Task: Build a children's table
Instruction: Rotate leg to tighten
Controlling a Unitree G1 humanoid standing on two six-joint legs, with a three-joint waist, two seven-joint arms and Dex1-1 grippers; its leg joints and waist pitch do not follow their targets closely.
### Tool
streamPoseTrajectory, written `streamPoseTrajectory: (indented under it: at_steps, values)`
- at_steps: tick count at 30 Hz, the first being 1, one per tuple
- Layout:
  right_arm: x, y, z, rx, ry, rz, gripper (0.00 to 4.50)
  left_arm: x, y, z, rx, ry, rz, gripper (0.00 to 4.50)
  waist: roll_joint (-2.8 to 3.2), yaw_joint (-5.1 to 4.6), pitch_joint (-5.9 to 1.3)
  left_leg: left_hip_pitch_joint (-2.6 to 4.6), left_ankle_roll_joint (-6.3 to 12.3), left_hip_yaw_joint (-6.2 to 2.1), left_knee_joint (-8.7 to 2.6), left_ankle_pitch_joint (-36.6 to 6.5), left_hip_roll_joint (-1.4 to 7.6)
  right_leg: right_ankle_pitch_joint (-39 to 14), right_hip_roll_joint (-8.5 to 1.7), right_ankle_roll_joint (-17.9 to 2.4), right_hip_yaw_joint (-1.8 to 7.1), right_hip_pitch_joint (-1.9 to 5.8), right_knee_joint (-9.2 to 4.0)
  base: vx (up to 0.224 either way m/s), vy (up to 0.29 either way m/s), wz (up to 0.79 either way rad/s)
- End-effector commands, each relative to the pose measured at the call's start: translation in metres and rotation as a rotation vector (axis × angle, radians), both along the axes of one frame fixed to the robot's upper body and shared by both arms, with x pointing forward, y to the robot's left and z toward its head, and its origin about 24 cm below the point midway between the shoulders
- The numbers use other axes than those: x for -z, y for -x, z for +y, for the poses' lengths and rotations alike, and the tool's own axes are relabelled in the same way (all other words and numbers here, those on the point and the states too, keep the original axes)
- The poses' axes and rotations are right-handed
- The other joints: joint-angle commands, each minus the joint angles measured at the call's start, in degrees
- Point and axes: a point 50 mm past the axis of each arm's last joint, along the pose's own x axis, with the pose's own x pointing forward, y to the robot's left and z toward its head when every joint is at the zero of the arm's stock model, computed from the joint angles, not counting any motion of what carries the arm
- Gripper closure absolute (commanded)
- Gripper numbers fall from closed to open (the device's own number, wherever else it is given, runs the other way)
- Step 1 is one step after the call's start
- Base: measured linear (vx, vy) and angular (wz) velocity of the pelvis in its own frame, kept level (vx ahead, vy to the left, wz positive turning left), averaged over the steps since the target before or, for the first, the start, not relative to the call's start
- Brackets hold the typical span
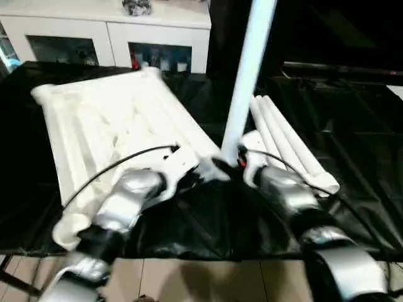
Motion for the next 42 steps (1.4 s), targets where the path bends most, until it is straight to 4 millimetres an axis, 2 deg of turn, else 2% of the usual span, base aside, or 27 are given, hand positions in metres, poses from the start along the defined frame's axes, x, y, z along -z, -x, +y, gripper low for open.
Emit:
streamPoseTrajectory:
  at_steps: [1, 2, 3, 7, 10, 12, 14, 17, 18, 19, 22, 23, 24, 26, 27, 28, 34, 35, 37, 39, 42]
  values:
    - [0.008, 0.006, 0.025, -0.022, 0.028, 0.034, 1.76, -0.014, -0.009, -0.018, -0.065, 0.048, -0.071, 4.50, -0.58, -0.09, -3.98, 0.98, -0.07, -1.00, -4.19, -15.61, 2.74, -22.11, -5.33, -7.73, 3.15, 1.81, -5.73, 0.000, 0.000, 0.00]
    - [0.007, 0.005, 0.029, -0.013, 0.027, 0.030, 1.76, -0.015, -0.010, -0.021, -0.084, 0.055, -0.078, 4.50, -0.42, -0.01, -4.06, 0.75, 0.04, -1.02, -4.15, -14.37, 2.70, -20.31, -5.40, -8.11, 3.21, 1.99, -5.31, 0.000, 0.000, 0.00]
    - [0.005, 0.005, 0.034, -0.020, 0.016, 0.019, 1.20, -0.016, -0.010, -0.027, -0.078, 0.072, -0.084, 4.50, -0.30, 0.24, -4.09, 0.72, 0.32, -0.91, -4.19, -13.00, 2.70, -17.80, -5.29, -8.37, 3.18, 2.06, -5.15, 0.000, 0.000, 0.00]
    - [0.001, 0.005, 0.039, -0.045, -0.007, 0.001, 0.84, -0.016, -0.007, -0.032, -0.041, 0.087, -0.091, 4.50, -0.39, 0.64, -4.44, 0.21, 2.16, -0.65, -3.87, -8.62, 2.52, -9.64, -5.34, -9.76, 3.22, 2.71, -4.23, 0.000, 0.000, 0.00]
    - [-0.002, 0.002, 0.031, -0.065, 0.018, -0.026, 0.57, -0.012, -0.001, -0.028, 0.012, 0.063, -0.081, 4.50, -0.41, 0.68, -4.29, 0.30, 2.82, -0.51, -3.84, -8.60, 2.46, -9.86, -5.36, -10.10, 3.19, 2.66, -4.37, 0.000, 0.000, 0.00]
    - [-0.006, -0.001, 0.019, -0.082, 0.038, -0.050, 0.50, -0.009, 0.004, -0.023, 0.063, 0.053, -0.072, 4.50, -0.30, 0.67, -4.14, 0.36, 2.63, -0.58, -3.94, -10.06, 2.60, -12.90, -5.43, -9.71, 3.20, 2.60, -4.69, 0.000, 0.000, 0.00]
    - [-0.006, -0.001, 0.012, -0.112, 0.045, -0.057, 0.50, -0.009, 0.007, -0.021, 0.101, 0.055, -0.065, 4.50, -0.31, 0.54, -4.09, 0.33, 2.28, -0.62, -4.01, -10.76, 2.66, -14.01, -5.37, -9.49, 3.20, 2.60, -4.78, 0.000, 0.000, 0.00]
    - [-0.007, 0.000, 0.003, -0.158, 0.057, -0.065, 0.50, -0.008, 0.011, -0.019, 0.153, 0.055, -0.057, 4.50, -0.02, 0.58, -4.07, 0.39, 2.33, -0.59, -3.98, -10.98, 2.75, -13.68, -5.43, -10.02, 3.28, 2.58, -4.79, 0.000, 0.000, 0.00]
    - [-0.007, 0.002, -0.002, -0.200, 0.066, -0.071, 0.50, -0.007, 0.015, -0.016, 0.190, 0.052, -0.048, 4.50, 0.25, 0.85, -4.13, 0.65, 2.29, -0.69, -4.00, -11.05, 2.83, -13.31, -5.41, -10.30, 3.22, 2.61, -4.78, 0.000, 0.000, 0.00]
    - [-0.007, 0.003, -0.006, -0.227, 0.069, -0.071, 0.50, -0.006, 0.017, -0.014, 0.211, 0.045, -0.041, 4.50, 0.11, 0.65, -4.10, 0.42, 2.39, -0.59, -4.00, -10.97, 2.80, -12.42, -5.31, -10.58, 3.29, 2.62, -4.63, 0.000, 0.000, 0.00]
    - [-0.007, 0.008, -0.014, -0.343, 0.070, -0.065, 0.50, -0.004, 0.021, -0.008, 0.263, 0.027, -0.023, 4.50, 0.04, 0.73, -4.15, 0.46, 2.93, -0.64, -3.92, -11.13, 2.90, -11.71, -5.36, -11.17, 3.25, 2.80, -4.55, 0.000, 0.000, 0.00]
    - [-0.007, 0.011, -0.017, -0.397, 0.065, -0.063, 0.50, -0.004, 0.022, -0.005, 0.281, 0.023, -0.018, 4.50, 0.63, 0.76, -4.08, 0.45, 2.88, -0.69, -3.95, -11.15, 2.88, -11.56, -5.36, -11.44, 3.29, 2.71, -4.46, 0.000, 0.000, 0.00]
    - [-0.008, 0.014, -0.020, -0.450, 0.061, -0.059, 0.50, -0.003, 0.024, -0.002, 0.296, 0.019, -0.009, 4.50, 0.29, 0.67, -4.10, 0.40, 3.13, -0.62, -3.93, -11.60, 2.86, -11.55, -5.23, -11.45, 3.28, 2.81, -4.60, 0.000, 0.000, 0.00]
    - [-0.008, 0.019, -0.025, -0.540, 0.055, -0.045, 0.50, -0.003, 0.026, 0.002, 0.324, 0.016, 0.011, 4.50, 0.30, 0.71, -4.09, 0.43, 3.40, -0.64, -3.93, -11.42, 2.89, -11.15, -5.23, -11.81, 3.26, 2.87, -4.55, 0.000, 0.000, 0.00]
    - [-0.009, 0.022, -0.028, -0.595, 0.052, -0.033, 0.50, -0.003, 0.028, 0.005, 0.347, 0.018, 0.021, 4.50, 0.65, 0.71, -4.13, 0.51, 3.34, -0.68, -3.92, -11.52, 2.88, -11.10, -5.19, -12.13, 3.24, 2.86, -4.55, 0.000, 0.000, 0.00]
    - [-0.009, 0.023, -0.028, -0.603, 0.052, -0.032, 0.50, -0.003, 0.029, 0.005, 0.351, 0.019, 0.022, 4.50, 0.47, 0.71, -4.13, 0.47, 3.28, -0.67, -3.91, -11.66, 2.89, -11.14, -5.15, -12.33, 3.22, 2.94, -4.54, 0.000, 0.000, 0.00]
    - [-0.011, 0.035, -0.034, -0.771, 0.041, 0.008, 0.50, -0.003, 0.036, 0.012, 0.436, 0.021, 0.068, 4.50, 0.57, 0.83, -4.07, 0.60, 3.12, -0.63, -3.92, -12.35, 3.00, -12.57, -5.01, -12.39, 3.17, 2.79, -4.62, 0.000, 0.000, 0.00]
    - [-0.011, 0.036, -0.034, -0.784, 0.041, 0.011, 0.77, -0.003, 0.036, 0.013, 0.438, 0.018, 0.071, 4.50, 0.52, 0.89, -4.06, 0.61, 3.03, -0.66, -3.96, -12.38, 3.01, -12.66, -4.99, -12.36, 3.14, 2.80, -4.60, 0.000, 0.000, 0.00]
    - [-0.010, 0.037, -0.033, -0.800, 0.044, 0.016, 0.77, -0.003, 0.035, 0.015, 0.436, 0.015, 0.071, 4.50, 0.48, 0.80, -4.06, 0.69, 2.70, -0.70, -3.97, -12.66, 3.00, -13.33, -5.11, -12.47, 3.17, 2.71, -4.65, 0.000, 0.000, 0.00]
    - [-0.007, 0.039, -0.032, -0.806, 0.061, 0.024, 1.13, -0.003, 0.034, 0.016, 0.427, 0.010, 0.066, 4.50, 0.51, 0.80, -4.01, 0.74, 2.48, -0.74, -4.02, -12.93, 3.02, -14.20, -5.18, -12.36, 3.18, 2.67, -4.77, 0.000, 0.000, 0.00]
    - [-0.004, 0.038, -0.028, -0.792, 0.066, 0.025, 1.24, -0.003, 0.032, 0.016, 0.410, 0.006, 0.056, 4.50, 0.37, 0.77, -4.05, 0.71, 2.27, -0.75, -4.00, -12.56, 2.93, -14.25, -5.18, -12.12, 3.21, 2.70, -4.77, 0.000, 0.000, 0.00]
